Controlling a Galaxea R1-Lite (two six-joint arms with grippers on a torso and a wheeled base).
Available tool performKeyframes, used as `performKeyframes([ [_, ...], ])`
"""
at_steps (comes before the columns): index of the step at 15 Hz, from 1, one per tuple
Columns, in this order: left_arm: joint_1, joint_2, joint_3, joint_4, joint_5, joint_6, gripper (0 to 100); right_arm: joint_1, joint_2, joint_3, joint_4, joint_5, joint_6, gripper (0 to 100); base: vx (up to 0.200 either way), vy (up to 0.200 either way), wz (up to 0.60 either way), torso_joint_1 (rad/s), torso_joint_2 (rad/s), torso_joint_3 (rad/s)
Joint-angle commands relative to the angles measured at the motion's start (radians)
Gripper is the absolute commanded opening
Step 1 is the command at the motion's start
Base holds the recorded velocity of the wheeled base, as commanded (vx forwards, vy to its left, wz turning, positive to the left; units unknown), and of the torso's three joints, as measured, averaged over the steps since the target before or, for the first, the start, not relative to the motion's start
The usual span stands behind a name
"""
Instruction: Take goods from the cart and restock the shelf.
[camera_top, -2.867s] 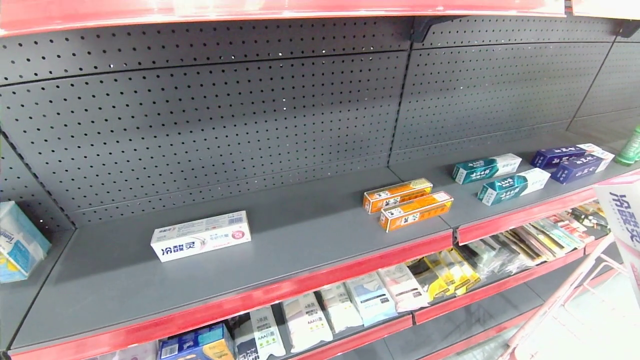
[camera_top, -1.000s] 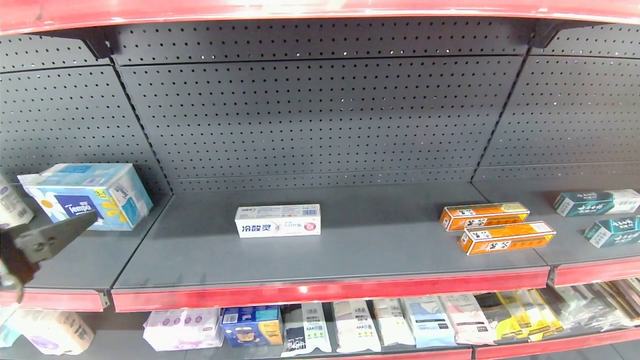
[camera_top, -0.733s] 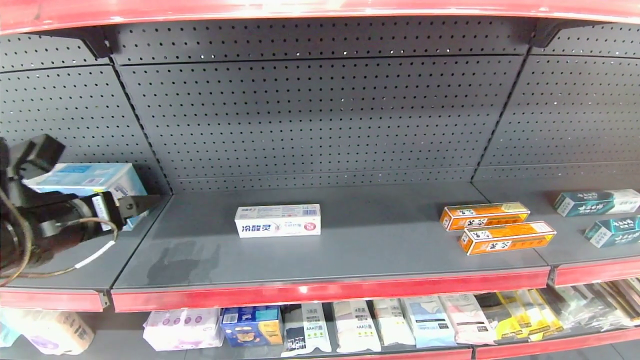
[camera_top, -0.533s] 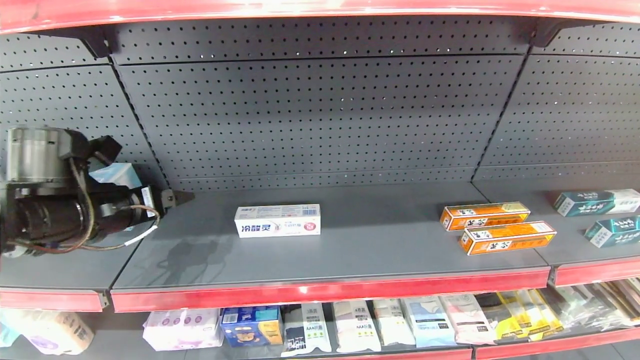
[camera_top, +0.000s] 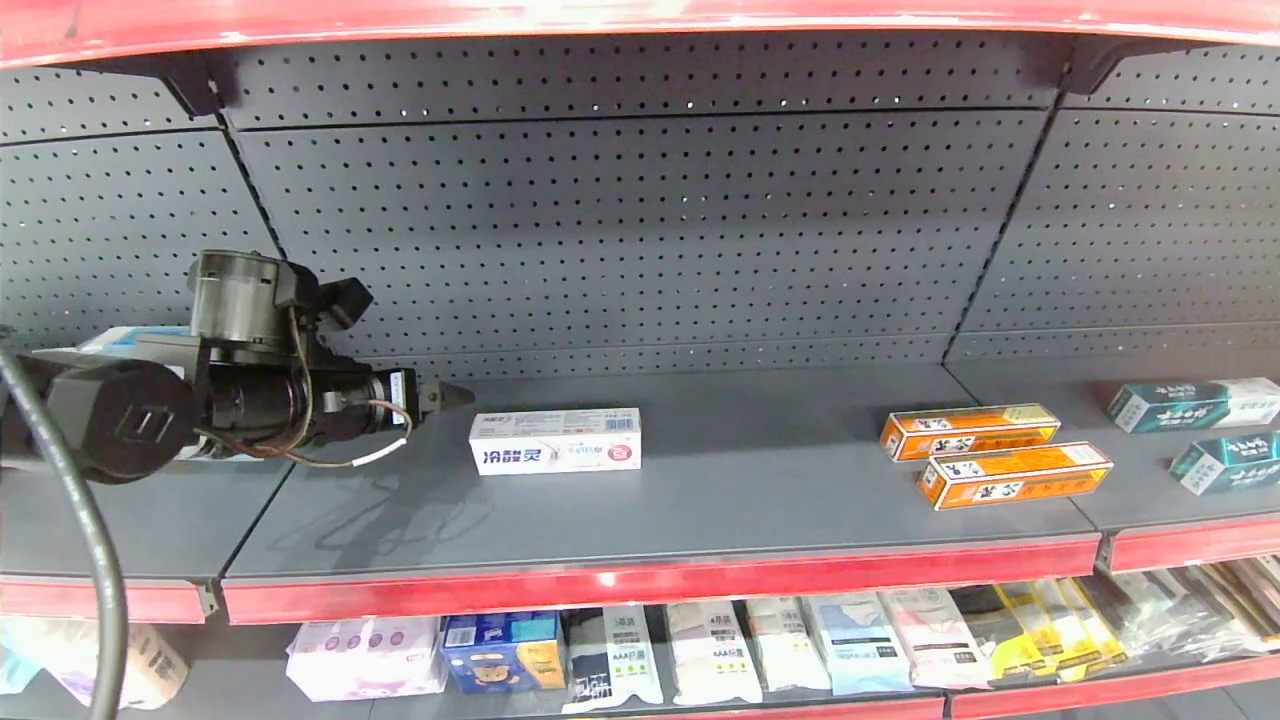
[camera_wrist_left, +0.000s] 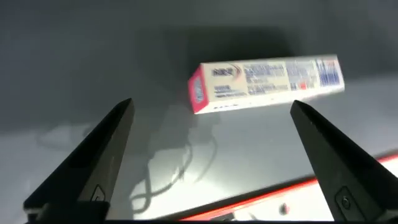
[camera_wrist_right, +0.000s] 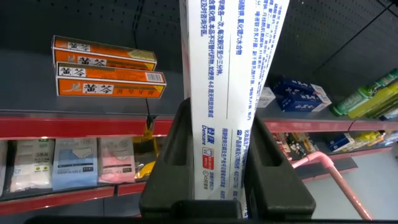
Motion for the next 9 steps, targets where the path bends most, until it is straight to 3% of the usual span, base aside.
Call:
performKeyframes([
  [1, -0.018, 0.073, -0.045, -0.020, -0.001, -0.006, 100, 0.000, -0.002, 0.004, -0.001, 0.000, 0.000, 0, 0.000, 0.000, 0.00, 0.000, 0.00, 0.000],
  [2, -0.020, 0.094, -0.042, -0.069, -0.004, -0.021, 100, 0.000, 0.000, 0.004, -0.001, 0.000, 0.000, 0, 0.000, 0.000, 0.00, 0.000, 0.00, 0.000],
  [4, -0.017, 0.098, -0.035, -0.097, -0.024, -0.018, 100, 0.000, 0.000, 0.008, -0.001, 0.000, 0.000, 0, 0.000, 0.000, 0.00, 0.000, 0.00, 0.000],
  [6, -0.017, 0.099, -0.043, -0.097, -0.082, 0.005, 100, 0.000, -0.013, 0.025, -0.001, -0.001, -0.001, 0, 0.000, 0.000, 0.00, 0.000, 0.00, 0.000],
  [8, -0.037, 0.134, -0.049, -0.103, -0.088, 0.051, 100, 0.000, -0.019, 0.030, -0.001, -0.003, -0.001, 0, 0.000, 0.000, 0.00, 0.000, 0.00, 0.000],
  [9, -0.049, 0.156, -0.060, -0.121, -0.087, 0.046, 100, 0.000, -0.023, 0.030, -0.001, -0.004, -0.003, 0, 0.000, 0.000, 0.00, 0.000, 0.00, 0.000],
])
